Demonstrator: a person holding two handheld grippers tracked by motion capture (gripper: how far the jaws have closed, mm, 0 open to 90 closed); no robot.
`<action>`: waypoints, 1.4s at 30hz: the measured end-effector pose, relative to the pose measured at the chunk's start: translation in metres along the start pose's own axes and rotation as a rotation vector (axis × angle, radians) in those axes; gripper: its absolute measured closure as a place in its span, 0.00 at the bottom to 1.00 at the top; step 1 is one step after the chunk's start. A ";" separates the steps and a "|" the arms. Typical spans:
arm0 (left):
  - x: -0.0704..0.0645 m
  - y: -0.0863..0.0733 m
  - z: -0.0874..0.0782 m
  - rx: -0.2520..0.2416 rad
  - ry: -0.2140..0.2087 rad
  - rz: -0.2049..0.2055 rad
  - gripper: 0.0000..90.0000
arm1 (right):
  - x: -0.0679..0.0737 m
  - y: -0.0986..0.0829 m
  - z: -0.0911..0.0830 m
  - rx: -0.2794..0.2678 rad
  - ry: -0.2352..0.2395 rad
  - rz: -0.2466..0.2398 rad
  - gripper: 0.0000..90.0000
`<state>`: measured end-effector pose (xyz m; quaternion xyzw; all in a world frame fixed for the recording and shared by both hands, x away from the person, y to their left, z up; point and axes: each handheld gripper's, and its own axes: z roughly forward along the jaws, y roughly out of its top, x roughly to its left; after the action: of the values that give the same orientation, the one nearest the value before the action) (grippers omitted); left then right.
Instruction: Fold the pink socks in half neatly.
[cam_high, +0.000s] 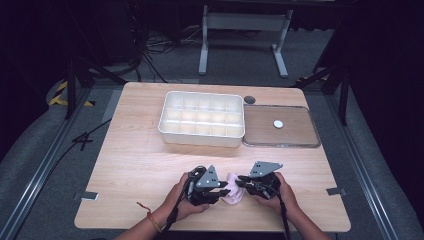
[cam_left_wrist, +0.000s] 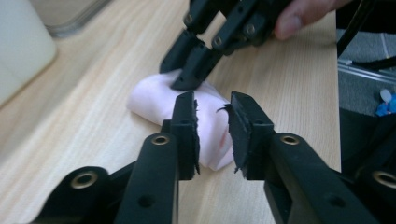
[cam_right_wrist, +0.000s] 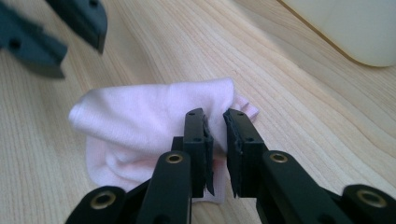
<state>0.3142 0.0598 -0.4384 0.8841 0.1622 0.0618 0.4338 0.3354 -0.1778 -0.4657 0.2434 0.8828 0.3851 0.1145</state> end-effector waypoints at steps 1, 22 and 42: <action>0.004 -0.001 0.002 -0.001 -0.005 -0.021 0.83 | 0.000 0.000 0.000 -0.001 0.003 -0.004 0.88; -0.012 -0.015 0.036 0.086 -0.045 0.073 0.85 | -0.006 -0.005 -0.010 0.084 -0.063 -0.020 0.86; -0.013 -0.015 0.034 0.093 -0.072 0.073 0.84 | 0.004 0.003 0.005 -0.013 -0.005 0.170 0.44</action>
<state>0.3072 0.0393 -0.4709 0.9103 0.1170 0.0379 0.3952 0.3345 -0.1708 -0.4670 0.3176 0.8561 0.3985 0.0855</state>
